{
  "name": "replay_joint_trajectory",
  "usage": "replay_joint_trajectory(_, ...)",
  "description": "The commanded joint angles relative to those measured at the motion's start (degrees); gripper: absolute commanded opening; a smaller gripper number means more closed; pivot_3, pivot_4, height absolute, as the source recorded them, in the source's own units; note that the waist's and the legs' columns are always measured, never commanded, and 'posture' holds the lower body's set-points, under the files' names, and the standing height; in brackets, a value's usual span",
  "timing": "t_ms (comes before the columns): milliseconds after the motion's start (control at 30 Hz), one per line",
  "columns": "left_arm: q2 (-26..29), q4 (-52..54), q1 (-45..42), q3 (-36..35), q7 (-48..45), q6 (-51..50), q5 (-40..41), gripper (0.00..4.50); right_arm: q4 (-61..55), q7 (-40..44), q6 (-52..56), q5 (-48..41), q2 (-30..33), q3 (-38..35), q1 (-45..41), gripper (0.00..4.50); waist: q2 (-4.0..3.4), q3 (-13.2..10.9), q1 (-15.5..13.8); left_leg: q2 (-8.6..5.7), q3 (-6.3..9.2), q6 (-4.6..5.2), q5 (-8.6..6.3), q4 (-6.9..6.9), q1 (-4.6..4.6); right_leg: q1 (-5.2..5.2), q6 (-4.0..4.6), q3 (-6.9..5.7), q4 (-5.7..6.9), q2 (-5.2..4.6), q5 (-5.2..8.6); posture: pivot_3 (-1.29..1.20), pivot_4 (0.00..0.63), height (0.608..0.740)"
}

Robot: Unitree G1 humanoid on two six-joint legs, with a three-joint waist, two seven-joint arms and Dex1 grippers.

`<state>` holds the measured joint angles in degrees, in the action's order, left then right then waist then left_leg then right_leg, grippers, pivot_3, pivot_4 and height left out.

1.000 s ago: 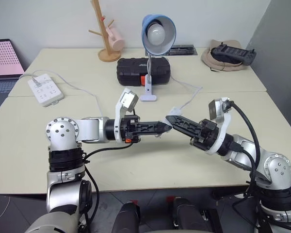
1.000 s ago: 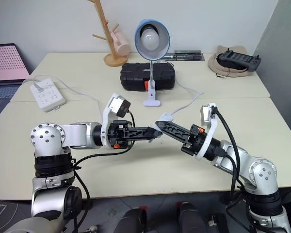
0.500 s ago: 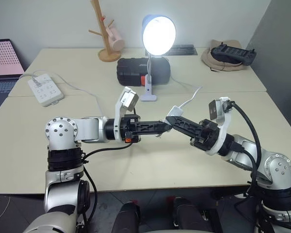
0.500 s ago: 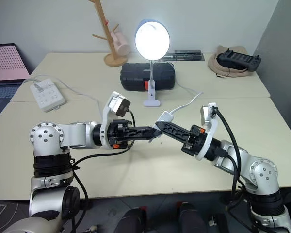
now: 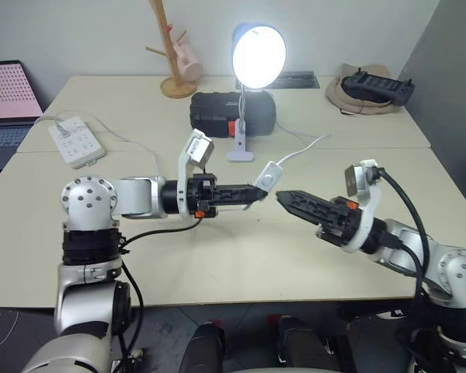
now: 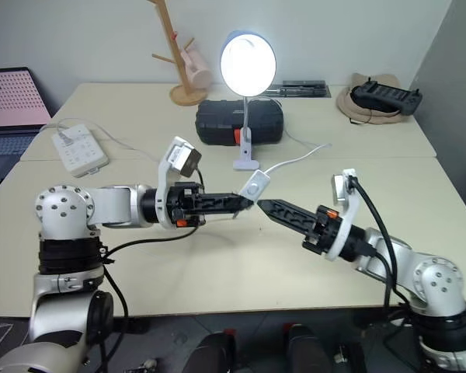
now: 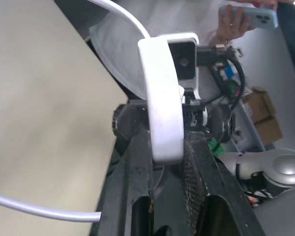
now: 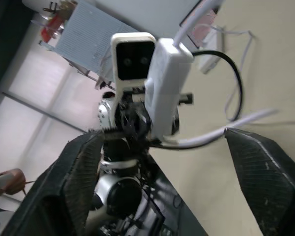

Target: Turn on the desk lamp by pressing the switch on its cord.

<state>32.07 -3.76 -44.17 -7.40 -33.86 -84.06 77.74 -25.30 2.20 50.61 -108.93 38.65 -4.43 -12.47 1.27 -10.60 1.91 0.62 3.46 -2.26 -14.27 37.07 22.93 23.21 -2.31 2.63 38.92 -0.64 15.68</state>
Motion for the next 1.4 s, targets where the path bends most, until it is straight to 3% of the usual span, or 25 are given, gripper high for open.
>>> replay_joint_trajectory(33,7.43,-0.31,-3.70,11.21,-17.70,14.86,-17.47,0.41,-5.54,2.24,-0.49,9.44,3.72,-2.82,-0.99,4.49,0.00,0.00,0.02,-0.01,-0.05,0.00,0.00,-0.03,-0.02,0.02,0.00,0.05,-0.03,0.01,0.00,0.00,0.150,0.740)
replay_joint_trajectory(233,11.43,-12.31,-9.05,25.81,-37.05,41.99,-43.05,0.41,-10.70,1.64,-2.03,27.72,5.18,0.20,-2.65,4.49,0.00,-0.01,-0.19,0.04,-0.07,0.00,0.00,-0.07,0.00,0.05,0.07,0.04,-0.07,0.06,0.04,0.00,0.150,0.740)
replay_joint_trajectory(400,5.09,-32.88,-15.08,34.60,-36.41,75.21,-66.24,0.41,-13.65,0.78,-5.05,46.45,3.52,6.10,-2.46,4.49,0.01,-0.01,-0.43,0.06,-0.07,0.01,-0.01,-0.10,0.13,0.09,0.06,0.02,-0.28,0.05,0.04,0.00,0.150,0.740)
replay_joint_trajectory(567,-1.76,-51.50,-20.62,35.38,-34.10,91.75,-76.42,0.41,-12.76,2.72,-8.31,61.81,2.49,11.63,0.14,4.49,0.09,-0.05,-0.41,0.01,-0.08,0.02,-0.01,-0.03,0.46,0.27,0.05,0.01,-0.38,0.01,0.00,0.00,0.150,0.740)
replay_joint_trajectory(767,-6.30,-63.69,-24.51,33.82,-32.19,99.91,-82.45,0.41,-13.27,3.53,-8.29,67.08,-1.39,11.99,3.03,4.49,0.13,-0.07,-0.33,-0.02,-0.02,0.02,-0.01,0.04,0.95,0.76,0.25,-0.06,-0.18,0.00,-0.15,0.00,0.150,0.740)
replay_joint_trajectory(833,-6.85,-65.50,-25.21,32.83,-33.02,100.83,-83.21,1.11,-13.23,3.73,-7.98,68.14,-2.51,11.48,3.57,4.50,0.13,-0.07,-0.17,-0.03,-0.03,0.02,-0.01,0.04,0.96,0.82,0.25,-0.05,-0.08,0.00,-0.15,0.00,0.150,0.740)
replay_joint_trajectory(867,-6.99,-66.09,-25.45,32.37,-33.22,101.24,-83.60,1.18,-13.09,3.76,-7.87,68.75,-2.94,11.24,3.83,4.50,0.13,-0.07,-0.12,-0.03,-0.02,0.02,-0.01,0.04,0.94,0.82,0.25,-0.07,-0.06,0.00,-0.15,0.00,0.150,0.740)
replay_joint_trajectory(1100,-5.74,-67.60,-26.45,29.31,-34.88,102.74,-85.64,2.77,-12.67,4.91,-6.76,70.75,-5.28,9.61,4.27,4.50,0.13,-0.07,-0.10,-0.01,0.08,0.03,-0.01,0.16,0.92,0.81,0.24,-0.12,0.08,0.04,-0.15,0.00,0.150,0.740)
replay_joint_trajectory(1300,-1.32,-64.36,-27.82,23.51,-41.37,100.36,-82.40,4.07,-10.99,8.01,-5.73,71.55,-5.05,7.83,2.77,4.50,0.13,-0.07,-0.02,-0.01,0.10,0.03,0.00,0.20,0.92,0.81,0.24,-0.13,0.11,0.05,-0.16,0.00,0.150,0.740)
replay_joint_trajectory(1400,3.20,-59.14,-26.86,19.20,-45.90,96.01,-78.99,4.47,-10.49,11.96,-5.47,72.46,-2.22,7.07,1.74,4.50,0.12,-0.08,-0.02,0.00,0.13,0.03,0.00,0.20,0.92,0.81,0.24,-0.16,0.12,0.06,-0.16,0.00,0.150,0.740)
